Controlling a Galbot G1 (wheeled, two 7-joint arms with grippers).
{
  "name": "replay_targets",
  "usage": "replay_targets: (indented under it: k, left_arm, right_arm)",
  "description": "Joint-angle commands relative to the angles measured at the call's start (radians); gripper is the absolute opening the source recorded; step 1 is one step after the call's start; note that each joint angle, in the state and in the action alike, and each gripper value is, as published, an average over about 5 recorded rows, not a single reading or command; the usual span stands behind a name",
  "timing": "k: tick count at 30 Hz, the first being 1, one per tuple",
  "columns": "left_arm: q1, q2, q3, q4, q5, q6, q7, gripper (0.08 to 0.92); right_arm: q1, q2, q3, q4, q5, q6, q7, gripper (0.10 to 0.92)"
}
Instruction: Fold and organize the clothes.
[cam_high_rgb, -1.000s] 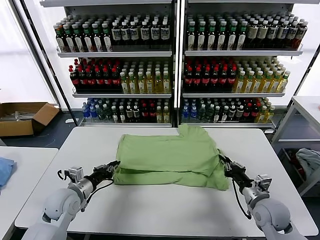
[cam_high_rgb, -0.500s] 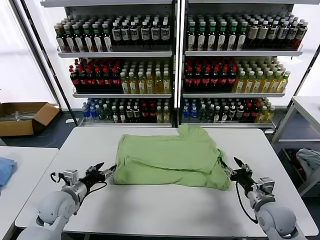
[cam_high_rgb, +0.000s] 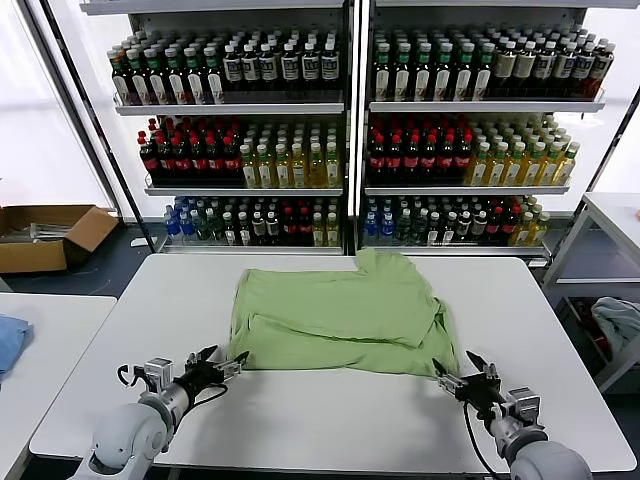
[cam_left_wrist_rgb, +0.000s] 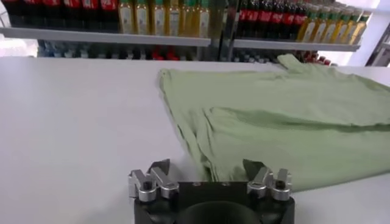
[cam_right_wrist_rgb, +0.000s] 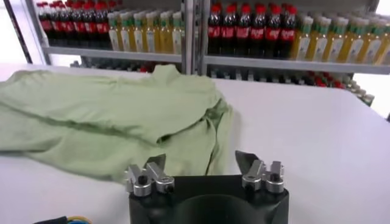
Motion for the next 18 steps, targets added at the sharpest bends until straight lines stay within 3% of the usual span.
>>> replay_targets:
  k: [1,15,18]
  left_arm:
    - [0.021,-0.019,0.003,-0.001,0.012,0.001,0.004,0.654]
    - [0.041,-0.011,-0.012,-0.023,0.012,0.001,0.013,0.247]
    - [0.069,-0.01,-0.029,-0.049,0.014,0.001,0.011,0.162]
  right_arm:
    - [-0.03,0.016,-0.002,0.004,-0.004,-0.025,0.01,0.568]
    - [-0.039,0.016,0.005,0.026,0.043,-0.029,0.013,0.156]
    - [-0.072,0.015,0.014,0.055,0.044,-0.028,0.007,0.11]
